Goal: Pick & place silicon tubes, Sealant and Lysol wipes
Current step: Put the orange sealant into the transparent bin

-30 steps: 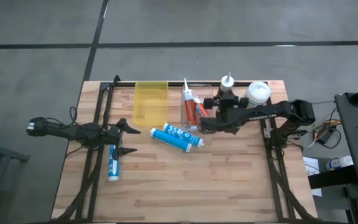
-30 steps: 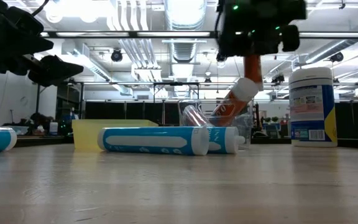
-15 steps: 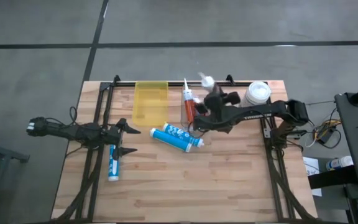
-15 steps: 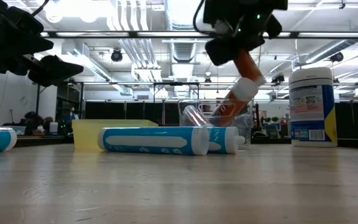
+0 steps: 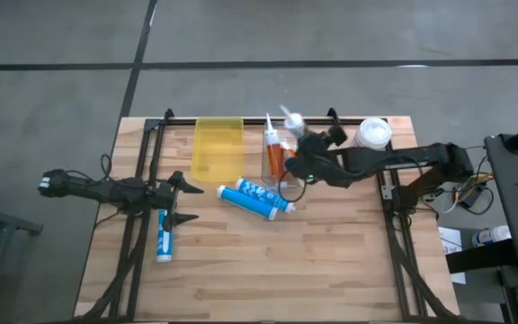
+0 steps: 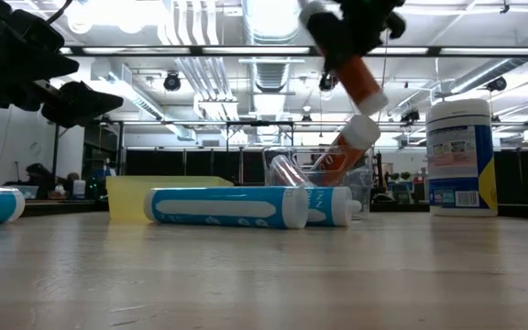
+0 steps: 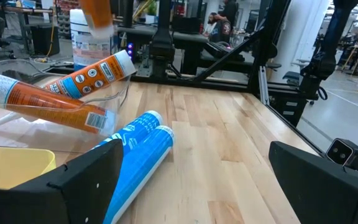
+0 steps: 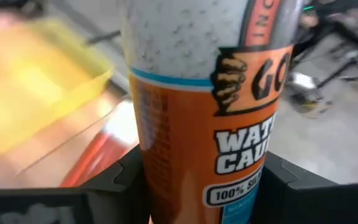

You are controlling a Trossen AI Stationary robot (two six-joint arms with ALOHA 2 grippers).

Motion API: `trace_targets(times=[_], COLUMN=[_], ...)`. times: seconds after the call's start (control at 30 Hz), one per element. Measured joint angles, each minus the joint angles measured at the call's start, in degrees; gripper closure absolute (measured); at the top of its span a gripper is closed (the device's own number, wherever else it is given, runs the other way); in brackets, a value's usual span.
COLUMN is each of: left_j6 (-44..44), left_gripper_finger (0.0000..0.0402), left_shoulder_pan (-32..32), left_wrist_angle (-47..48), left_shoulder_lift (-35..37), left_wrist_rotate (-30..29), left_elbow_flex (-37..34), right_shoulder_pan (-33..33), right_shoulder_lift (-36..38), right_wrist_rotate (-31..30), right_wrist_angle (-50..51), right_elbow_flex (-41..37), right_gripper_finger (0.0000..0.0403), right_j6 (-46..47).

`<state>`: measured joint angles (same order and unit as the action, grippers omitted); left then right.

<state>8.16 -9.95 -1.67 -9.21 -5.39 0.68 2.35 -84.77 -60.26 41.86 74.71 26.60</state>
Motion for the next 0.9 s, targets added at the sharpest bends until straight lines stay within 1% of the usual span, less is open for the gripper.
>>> trace_targets(times=[0.07, 0.13, 0.17, 0.2, 0.23, 0.27, 0.3, 0.33, 0.4, 0.43, 0.47, 0.5, 0.53, 0.6, 0.63, 0.73, 0.8, 0.9], left_j6=[0.0, 0.0, 0.0, 0.0, 0.0, 0.0, 0.0, 0.0, 0.0, 0.0, 0.0, 0.0, 0.0, 0.0, 0.0, 0.0, 0.0, 0.0], left_gripper_finger=[0.0003, 0.0003, 0.0003, 0.0003, 0.0003, 0.0003, 0.0003, 0.0003, 0.0003, 0.0003, 0.0003, 0.0003, 0.0003, 0.0003, 0.0003, 0.0003, 0.0003, 0.0003], left_shoulder_pan=[0.0, 0.0, 0.0, 0.0, 0.0, 0.0, 0.0, 0.0, 0.0, 0.0, 0.0, 0.0, 0.0, 0.0, 0.0, 0.0, 0.0, 0.0], left_wrist_angle=[0.0, 0.0, 0.0, 0.0, 0.0, 0.0, 0.0, 0.0, 0.0, 0.0, 0.0, 0.0, 0.0, -0.1, -0.1, 0.0, 0.0, 0.1], left_shoulder_lift=[0.0, 0.0, 0.0, 0.0, 0.0, 0.0, 0.0, 0.0, 0.0, 0.0, 0.0, 0.0, 0.0, -0.1, -0.2, -0.7, -0.7, -1.1], left_wrist_rotate=[0.0, 0.0, 0.0, 0.0, 0.0, 0.0, 0.0, 0.0, 0.0, 0.0, 0.0, 0.0, 0.0, 0.0, -0.1, -0.1, 0.0, 0.0], left_elbow_flex=[0.0, 0.0, 0.0, 0.0, 0.0, 0.0, 0.0, 0.0, 0.0, 0.0, 0.0, 0.0, 0.0, 0.0, 0.0, 0.0, 0.0, 0.0], right_shoulder_pan=[1.7, 3.5, 4.2, 4.6, 4.7, 4.6, 4.5, 4.4, 4.2, 3.8, 3.2, 2.1, 1.0, -0.4, -0.7, -0.9, -0.7, -0.6], right_shoulder_lift=[2.6, 5.3, 6.7, 8.0, 9.4, 10.4, 10.9, 10.9, 9.9, 8.6, 7.1, 6.8, 7.9, 7.4, 7.2, 7.0, 7.1, 6.0], right_wrist_rotate=[-6.3, -13.0, -14.6, -14.5, -12.7, -10.8, -9.6, -8.6, -4.2, -0.8, 3.5, 5.9, 5.2, -0.7, -1.7, 0.1, -0.6, -11.8], right_wrist_angle=[-3.8, -11.6, -16.4, -22.5, -30.8, -40.6, -52.4, -66.5, -99.3, -116.8, -130.8, -131.4, -131.7, -127.1, -126.1, -128.3, -127.5, -124.7], right_elbow_flex=[-2.4, -6.4, -9.3, -12.5, -16.5, -21.1, -25.9, -30.8, -40.3, -44.5, -48.1, -49.9, -50.7, -51.7, -52.1, -52.5, -51.7, -48.6], right_gripper_finger=[0.0230, 0.0230, 0.0230, 0.0230, 0.0230, 0.0230, 0.0230, 0.0230, 0.0230, 0.0230, 0.0230, 0.0231, 0.0232, 0.0232, 0.0232, 0.0232, 0.0232, 0.0232], right_j6=[0.9, -0.8, -3.2, -5.6, -8.2, -12.1, -19.1, -27.4, -41.7, -46.3, -50.2, -52.3, -52.8, -53.3, -53.2, -53.4, -56.6, -65.7])
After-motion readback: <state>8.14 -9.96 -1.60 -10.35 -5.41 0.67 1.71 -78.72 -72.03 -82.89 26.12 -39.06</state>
